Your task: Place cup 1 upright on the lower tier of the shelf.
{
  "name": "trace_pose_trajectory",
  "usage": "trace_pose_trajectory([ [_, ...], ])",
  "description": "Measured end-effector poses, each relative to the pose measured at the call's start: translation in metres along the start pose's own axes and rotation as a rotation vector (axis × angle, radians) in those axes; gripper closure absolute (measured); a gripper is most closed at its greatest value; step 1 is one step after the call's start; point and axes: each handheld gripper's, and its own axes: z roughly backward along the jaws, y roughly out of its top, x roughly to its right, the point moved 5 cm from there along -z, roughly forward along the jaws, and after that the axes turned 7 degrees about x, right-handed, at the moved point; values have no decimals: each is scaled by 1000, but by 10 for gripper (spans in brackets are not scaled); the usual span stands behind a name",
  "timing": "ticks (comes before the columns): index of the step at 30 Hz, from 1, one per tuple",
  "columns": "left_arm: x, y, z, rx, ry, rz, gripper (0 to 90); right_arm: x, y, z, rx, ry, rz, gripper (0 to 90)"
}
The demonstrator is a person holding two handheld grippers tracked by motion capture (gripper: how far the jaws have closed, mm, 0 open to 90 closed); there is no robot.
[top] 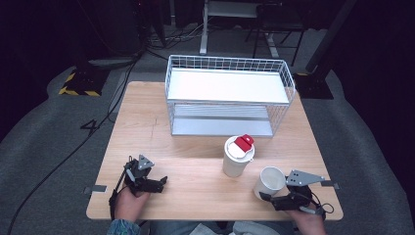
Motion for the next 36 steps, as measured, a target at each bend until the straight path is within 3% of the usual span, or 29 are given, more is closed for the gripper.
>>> trace_pose_trajectory([
  [10, 0, 0, 0, 1, 0, 0, 2, 8, 18, 3, 5, -36, 17, 233],
  [24, 2, 1, -1, 1, 3, 3, 2, 31, 40, 3, -8, -108, 27, 233],
  [36, 2, 1, -1, 1, 5, 5, 2, 57, 67, -3, -7, -156, 66, 233],
])
